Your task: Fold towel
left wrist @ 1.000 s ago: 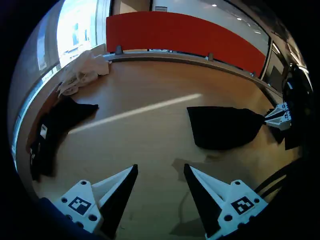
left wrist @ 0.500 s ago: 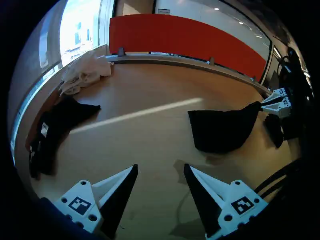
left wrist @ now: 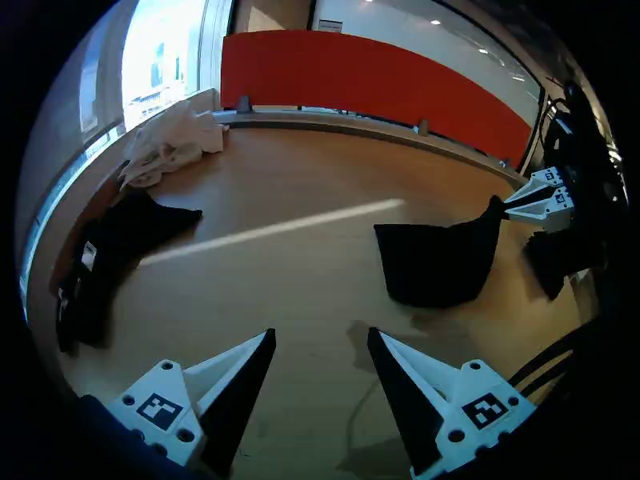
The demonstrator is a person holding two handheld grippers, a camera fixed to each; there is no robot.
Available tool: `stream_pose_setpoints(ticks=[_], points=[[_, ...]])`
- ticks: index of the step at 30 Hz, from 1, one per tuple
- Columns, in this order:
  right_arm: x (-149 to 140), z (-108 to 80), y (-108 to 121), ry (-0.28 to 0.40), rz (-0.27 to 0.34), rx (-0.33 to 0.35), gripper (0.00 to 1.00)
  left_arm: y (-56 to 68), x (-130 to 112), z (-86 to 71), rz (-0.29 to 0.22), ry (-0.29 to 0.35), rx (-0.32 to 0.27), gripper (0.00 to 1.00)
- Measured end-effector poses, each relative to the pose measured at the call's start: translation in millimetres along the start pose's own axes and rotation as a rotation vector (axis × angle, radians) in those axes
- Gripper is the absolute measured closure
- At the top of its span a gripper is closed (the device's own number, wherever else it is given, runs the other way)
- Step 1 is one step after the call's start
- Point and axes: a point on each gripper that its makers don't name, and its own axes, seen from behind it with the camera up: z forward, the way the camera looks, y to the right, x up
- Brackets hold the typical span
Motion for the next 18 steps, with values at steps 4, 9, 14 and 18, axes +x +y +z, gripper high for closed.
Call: stream_pose_setpoints(ticks=[4,9,14,18], points=[[14,12.6,-9,0.002,-0.025,0.031,0.98,-3.5,1,-5.2,-0.009,0.006,0.004,0.15],[32,33.6,-28,0.001,-0.06,0.079,0.98,-7.7,2,-12.2,-0.024,0.014,0.011,0.15],[40,63.1,-57,-0.013,-0.077,0.144,0.98,-12.3,3,-20.3,-0.056,0.027,0.023,0.15],[35,86.9,-83,-0.04,-0.075,0.197,0.98,-16.0,0,-24.6,-0.082,0.03,0.029,0.15]])
